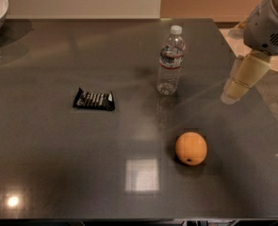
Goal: Move water bottle near orange
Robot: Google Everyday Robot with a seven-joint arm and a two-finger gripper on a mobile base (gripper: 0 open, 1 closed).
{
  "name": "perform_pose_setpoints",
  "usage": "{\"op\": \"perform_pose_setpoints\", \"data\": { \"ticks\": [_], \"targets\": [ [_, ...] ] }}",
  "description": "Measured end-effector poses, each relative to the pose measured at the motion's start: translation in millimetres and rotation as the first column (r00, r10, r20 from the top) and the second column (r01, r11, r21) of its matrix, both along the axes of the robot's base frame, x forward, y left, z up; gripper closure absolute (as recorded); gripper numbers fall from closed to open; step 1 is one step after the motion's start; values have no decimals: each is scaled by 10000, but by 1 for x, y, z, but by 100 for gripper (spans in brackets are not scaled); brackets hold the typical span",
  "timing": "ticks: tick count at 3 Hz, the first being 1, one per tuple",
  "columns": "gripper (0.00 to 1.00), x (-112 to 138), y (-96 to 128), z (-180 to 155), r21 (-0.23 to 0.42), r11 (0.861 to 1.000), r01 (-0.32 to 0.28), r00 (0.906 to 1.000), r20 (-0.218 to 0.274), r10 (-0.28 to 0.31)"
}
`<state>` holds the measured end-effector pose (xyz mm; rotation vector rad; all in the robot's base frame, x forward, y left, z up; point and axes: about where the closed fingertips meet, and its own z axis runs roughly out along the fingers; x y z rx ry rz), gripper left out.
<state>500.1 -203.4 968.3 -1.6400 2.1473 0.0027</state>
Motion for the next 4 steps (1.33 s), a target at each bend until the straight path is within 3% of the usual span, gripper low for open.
{"op": "perform_pose_setpoints", "data": {
  "ticks": [2,4],
  "targets": [
    [0,66,30,-13,1721,9849,-191,9997,196,160],
    [0,106,63,-29,2877,9571,-345,9994,65,340]
  ]
}}
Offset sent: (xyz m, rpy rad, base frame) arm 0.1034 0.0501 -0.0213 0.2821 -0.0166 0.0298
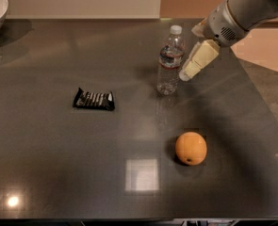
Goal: Move water bottle near orange
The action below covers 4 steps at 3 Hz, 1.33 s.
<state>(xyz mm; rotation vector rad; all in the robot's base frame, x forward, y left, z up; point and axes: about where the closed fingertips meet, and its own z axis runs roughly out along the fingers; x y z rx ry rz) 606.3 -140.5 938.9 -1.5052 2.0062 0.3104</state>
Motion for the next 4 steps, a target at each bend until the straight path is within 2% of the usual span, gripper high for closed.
{"op": "perform_pose_setpoints", "data": {
  "ticks": [3,4],
  "targets": [
    [0,22,22,-7,879,9960,-170,9998,-116,181],
    [17,23,28,-8,1079,9940,-208,9995,-222,233]
  ]
}}
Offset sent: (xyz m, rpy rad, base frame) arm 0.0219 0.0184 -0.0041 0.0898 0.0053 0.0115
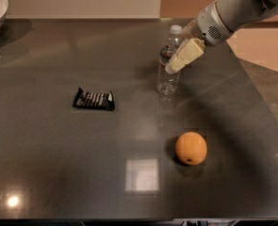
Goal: Move water bottle near orange
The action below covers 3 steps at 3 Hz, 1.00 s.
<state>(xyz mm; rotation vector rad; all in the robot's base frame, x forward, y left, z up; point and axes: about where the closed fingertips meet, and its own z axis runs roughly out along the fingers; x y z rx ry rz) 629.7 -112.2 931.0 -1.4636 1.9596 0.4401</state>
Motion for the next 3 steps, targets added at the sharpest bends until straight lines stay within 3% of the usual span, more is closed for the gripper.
{"op": "perform_pose_setpoints", "data": {
  "ticks": [2,3],
  "targets": [
    [64,-17,5,8,508,9987,-96,9997,-199,106],
    [88,-43,4,19,758,9966,-317,9992,-237,336]
  ]
}}
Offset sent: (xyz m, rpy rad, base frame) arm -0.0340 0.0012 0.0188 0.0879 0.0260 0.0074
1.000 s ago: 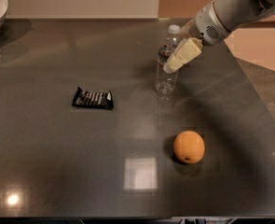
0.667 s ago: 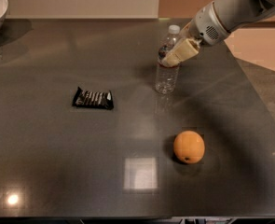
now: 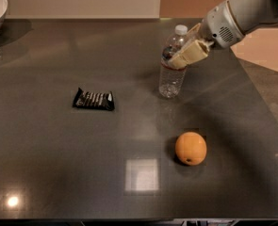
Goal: Move water bottle near orange
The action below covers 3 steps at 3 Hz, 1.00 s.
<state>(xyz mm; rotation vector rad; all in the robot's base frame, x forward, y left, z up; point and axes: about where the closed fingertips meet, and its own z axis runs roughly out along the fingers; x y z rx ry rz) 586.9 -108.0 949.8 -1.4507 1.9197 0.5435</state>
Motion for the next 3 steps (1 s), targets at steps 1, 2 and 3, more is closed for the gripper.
{"op": "perform_pose_setpoints", "data": {
  "ticks": [1,2,3],
  "targets": [
    [100,-28,-1,6,168,9996,-218,9996,-181,221],
    [100,-54,-2,10,190,9990,-414,9986,-315,420],
    [100,-74,-4,10,96,9986,-513,9979,-388,516]
  ]
}}
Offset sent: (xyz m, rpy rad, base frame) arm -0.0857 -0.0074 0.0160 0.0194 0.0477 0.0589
